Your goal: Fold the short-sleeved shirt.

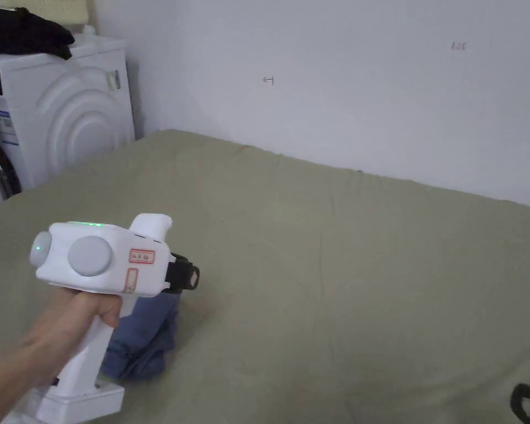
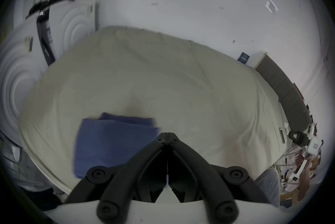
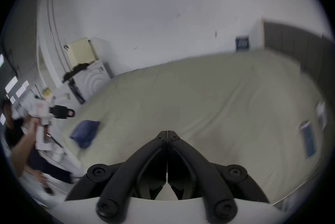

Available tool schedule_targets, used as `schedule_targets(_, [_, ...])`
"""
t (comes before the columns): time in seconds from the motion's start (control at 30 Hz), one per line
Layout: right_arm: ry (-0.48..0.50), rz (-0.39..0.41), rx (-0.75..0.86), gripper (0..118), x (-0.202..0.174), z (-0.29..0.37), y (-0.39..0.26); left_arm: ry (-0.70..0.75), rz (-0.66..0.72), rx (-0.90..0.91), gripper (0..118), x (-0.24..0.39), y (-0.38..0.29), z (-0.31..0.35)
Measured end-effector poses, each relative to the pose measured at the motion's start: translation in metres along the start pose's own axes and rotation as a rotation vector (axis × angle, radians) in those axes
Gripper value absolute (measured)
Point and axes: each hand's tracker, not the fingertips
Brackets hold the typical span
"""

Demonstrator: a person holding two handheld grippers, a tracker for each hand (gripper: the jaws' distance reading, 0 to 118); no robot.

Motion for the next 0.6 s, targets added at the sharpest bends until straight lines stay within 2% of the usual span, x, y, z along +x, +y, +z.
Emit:
schedule_targets(0.03, [-0.040, 0.040, 0.022, 0, -0.002, 0.004, 0.007, 0.036, -0.032, 0.060, 0, 0.031, -0.004, 0.000])
schedule_targets(0.1, [-0.126, 0.118, 0.098, 0, -0.009, 0.014, 0.019, 0.004, -0.084, 0.107, 0, 0.084, -0.010, 0.000])
schedule_targets(0.2, [-0.201, 0.166, 0.207, 0, -0.016, 0.025, 0.033, 0.063, -0.142, 0.310, 0, 0.152, -0.019, 0.007])
schedule_targets(0.23, [-0.215, 0.165, 0.239, 0, -0.018, 0.030, 0.036, 0.074, -0.184, 0.374, 0, 0.168, -0.023, 0.012])
schedule_targets(0.33, [-0.248, 0.149, 0.333, 0, -0.019, 0.052, 0.039, 0.086, -0.185, 0.524, 0, 0.211, -0.041, 0.038])
schedule_targets(0.37, [-0.239, 0.150, 0.326, 0, -0.019, 0.058, 0.039, 0.109, -0.259, 0.531, 0, 0.219, -0.043, 0.044])
schedule_targets(0.47, [-0.236, 0.154, 0.329, 0, -0.017, 0.071, 0.037, 0.144, -0.345, 0.553, 0, 0.236, -0.043, 0.057])
schedule_targets(0.6, [-0.252, 0.142, 0.357, 0, -0.015, 0.085, 0.036, 0.150, -0.347, 0.551, 0, 0.236, -0.038, 0.066])
